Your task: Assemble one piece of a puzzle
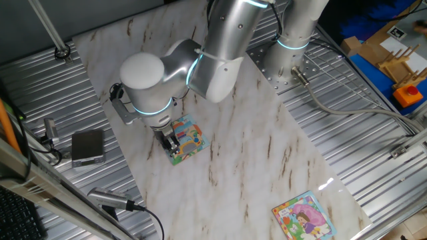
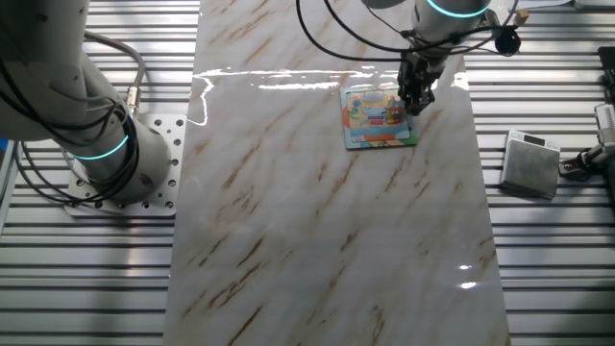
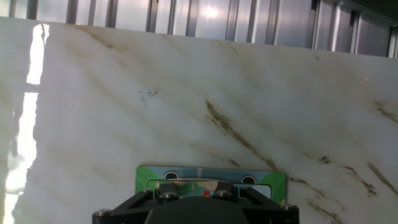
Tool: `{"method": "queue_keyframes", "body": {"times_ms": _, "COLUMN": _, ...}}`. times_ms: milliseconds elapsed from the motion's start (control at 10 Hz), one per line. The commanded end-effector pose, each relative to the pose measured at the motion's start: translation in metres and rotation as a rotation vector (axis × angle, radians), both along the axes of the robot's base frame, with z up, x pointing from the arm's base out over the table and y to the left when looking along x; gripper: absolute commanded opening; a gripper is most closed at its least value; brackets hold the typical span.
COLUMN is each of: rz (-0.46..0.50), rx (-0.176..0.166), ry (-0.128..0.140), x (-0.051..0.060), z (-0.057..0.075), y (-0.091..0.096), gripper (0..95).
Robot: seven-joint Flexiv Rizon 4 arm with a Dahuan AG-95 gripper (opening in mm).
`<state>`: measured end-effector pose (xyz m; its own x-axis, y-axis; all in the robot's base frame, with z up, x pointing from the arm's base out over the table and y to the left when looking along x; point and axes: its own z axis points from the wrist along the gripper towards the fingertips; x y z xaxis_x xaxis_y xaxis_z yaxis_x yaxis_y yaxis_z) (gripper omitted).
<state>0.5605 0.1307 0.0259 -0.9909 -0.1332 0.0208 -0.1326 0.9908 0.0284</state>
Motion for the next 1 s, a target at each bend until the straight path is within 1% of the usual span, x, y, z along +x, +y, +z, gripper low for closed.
{"method": "queue_keyframes", "body": {"times_ms": 100, "rz": 0.001, "rx": -0.004, "ry": 0.005, "x": -0.0011, "z": 0.0027, "y": -0.0001, "gripper": 0.0}}
{"method": "queue_keyframes", "body": {"times_ms": 300, "rz": 0.039, "rx": -0.003, "ry": -0.005, "x": -0.0011, "z": 0.0027, "y": -0.0001, "gripper": 0.0}}
{"method": "queue_keyframes", "body": {"times_ms": 400, "rz": 0.030, "rx": -0.005, "ry": -0.012, "x": -0.0011, "z": 0.0027, "y": -0.0001, "gripper": 0.0}}
{"method": "queue_keyframes", "body": {"times_ms": 500, "rz": 0.010, "rx": -0.016, "ry": -0.017, "x": -0.0011, "z": 0.0027, "y": -0.0001, "gripper": 0.0}}
{"method": "queue_keyframes", "body": {"times_ms": 600, "rz": -0.007, "rx": -0.027, "ry": -0.016, "x": -0.0011, "z": 0.0027, "y": -0.0001, "gripper": 0.0}}
{"method": "queue_keyframes", "body": {"times_ms": 700, "rz": -0.019, "rx": -0.030, "ry": -0.014, "x": -0.0011, "z": 0.0027, "y": -0.0001, "gripper": 0.0}}
{"method": "queue_keyframes", "body": {"times_ms": 1000, "rz": -0.043, "rx": -0.026, "ry": -0.011, "x": -0.0008, "z": 0.0004, "y": -0.0034, "gripper": 0.0}}
